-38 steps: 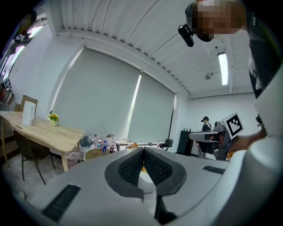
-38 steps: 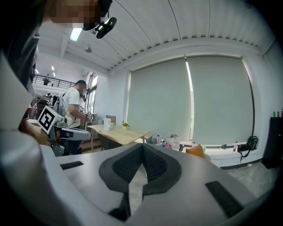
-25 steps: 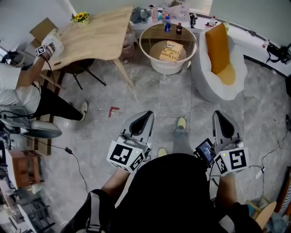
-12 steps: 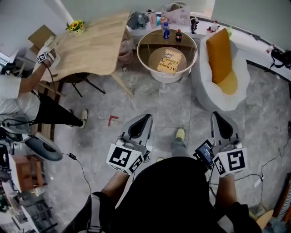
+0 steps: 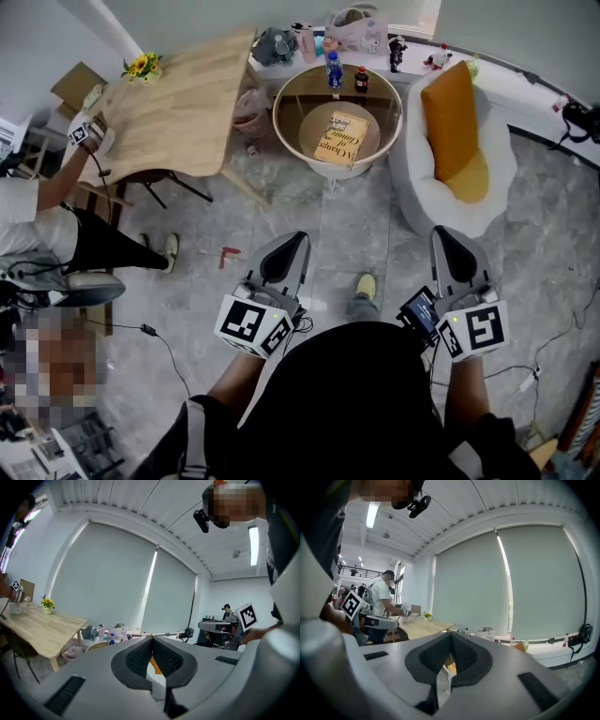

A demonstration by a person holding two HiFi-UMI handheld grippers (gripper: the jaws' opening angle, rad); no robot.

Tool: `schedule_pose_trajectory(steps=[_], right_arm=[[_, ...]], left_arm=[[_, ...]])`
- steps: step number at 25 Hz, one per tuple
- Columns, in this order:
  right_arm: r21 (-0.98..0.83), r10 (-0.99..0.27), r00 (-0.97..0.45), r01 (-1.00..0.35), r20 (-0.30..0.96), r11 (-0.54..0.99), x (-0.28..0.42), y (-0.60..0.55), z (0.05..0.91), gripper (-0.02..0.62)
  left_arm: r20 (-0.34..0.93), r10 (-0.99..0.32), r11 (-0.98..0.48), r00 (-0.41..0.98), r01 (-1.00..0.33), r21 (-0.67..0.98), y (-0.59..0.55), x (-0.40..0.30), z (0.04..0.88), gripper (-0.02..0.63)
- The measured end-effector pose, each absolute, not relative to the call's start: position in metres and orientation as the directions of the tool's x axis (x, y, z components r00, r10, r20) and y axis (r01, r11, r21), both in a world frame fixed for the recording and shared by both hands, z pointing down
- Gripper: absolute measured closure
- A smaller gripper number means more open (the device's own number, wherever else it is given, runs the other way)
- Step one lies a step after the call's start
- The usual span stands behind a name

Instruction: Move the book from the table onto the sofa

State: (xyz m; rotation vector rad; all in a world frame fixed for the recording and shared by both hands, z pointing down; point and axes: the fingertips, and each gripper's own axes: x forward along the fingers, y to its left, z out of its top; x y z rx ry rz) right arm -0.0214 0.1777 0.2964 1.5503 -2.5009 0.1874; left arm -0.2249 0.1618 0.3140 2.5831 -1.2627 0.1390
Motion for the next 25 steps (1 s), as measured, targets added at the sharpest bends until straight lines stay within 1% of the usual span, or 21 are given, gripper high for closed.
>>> schedule_pose_trajectory(steps=[14,25], right_arm=[[-0.020,-0.853,-0.471,-0.877,0.223,0.479,0.026,0.112,0.301,0.589],[-0.035,-0.838,-0.507,-0.859,0.202,0.511,0.039,0.097,0.307,0.589]], left_arm=[[0.211,-0.752,-0.601,0.625,-0.781,0.171,0.102,-0.169,0.311,0.592],[0.207,-0.773,-0.580,0.600,-0.800,0.152,0.093,-0.152,0.310,0.592]])
